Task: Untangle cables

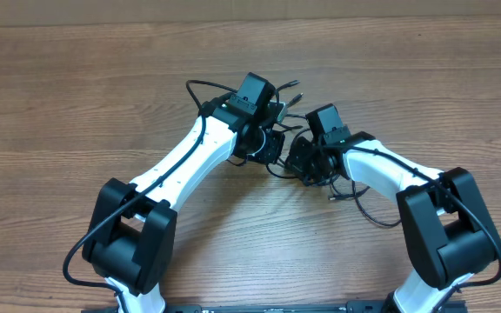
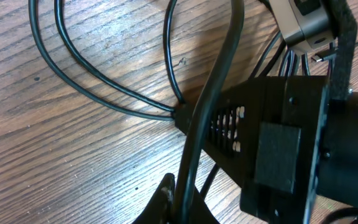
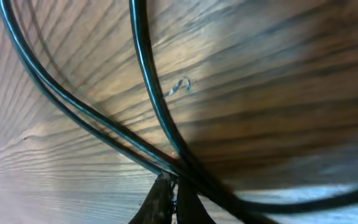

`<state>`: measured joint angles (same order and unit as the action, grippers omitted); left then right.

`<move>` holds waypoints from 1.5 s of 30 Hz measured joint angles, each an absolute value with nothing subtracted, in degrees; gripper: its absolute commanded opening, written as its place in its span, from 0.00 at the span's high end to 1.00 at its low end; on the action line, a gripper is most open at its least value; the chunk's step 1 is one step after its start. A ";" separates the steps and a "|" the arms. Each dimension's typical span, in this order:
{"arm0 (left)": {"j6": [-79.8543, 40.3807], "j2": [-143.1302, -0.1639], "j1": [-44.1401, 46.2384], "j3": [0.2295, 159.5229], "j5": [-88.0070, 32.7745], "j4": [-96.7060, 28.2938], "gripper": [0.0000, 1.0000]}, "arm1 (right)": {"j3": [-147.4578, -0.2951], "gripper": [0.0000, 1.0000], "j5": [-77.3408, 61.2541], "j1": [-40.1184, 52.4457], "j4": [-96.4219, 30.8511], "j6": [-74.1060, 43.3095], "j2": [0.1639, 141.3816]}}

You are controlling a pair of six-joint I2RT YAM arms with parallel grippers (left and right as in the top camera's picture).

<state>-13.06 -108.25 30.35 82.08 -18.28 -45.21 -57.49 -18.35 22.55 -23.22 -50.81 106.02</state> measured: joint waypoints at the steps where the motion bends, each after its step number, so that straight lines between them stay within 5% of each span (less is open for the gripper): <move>1: -13.06 -108.25 30.35 82.08 -18.31 -45.21 0.96 | -57.08 0.96 -18.15 22.57 -22.33 -50.78 106.02; 18: -13.02 -108.75 28.58 85.01 -18.44 -51.68 0.96 | -56.49 0.96 -15.92 22.96 -21.65 -50.85 105.78; 29: -13.89 -109.54 16.43 111.87 -18.74 -66.94 0.96 | -56.49 0.96 -14.68 22.96 -21.67 -50.98 105.69; 45: -27.18 -109.54 -0.91 139.72 -19.11 -65.56 0.96 | -56.23 0.96 -11.57 22.68 -21.98 -51.03 105.54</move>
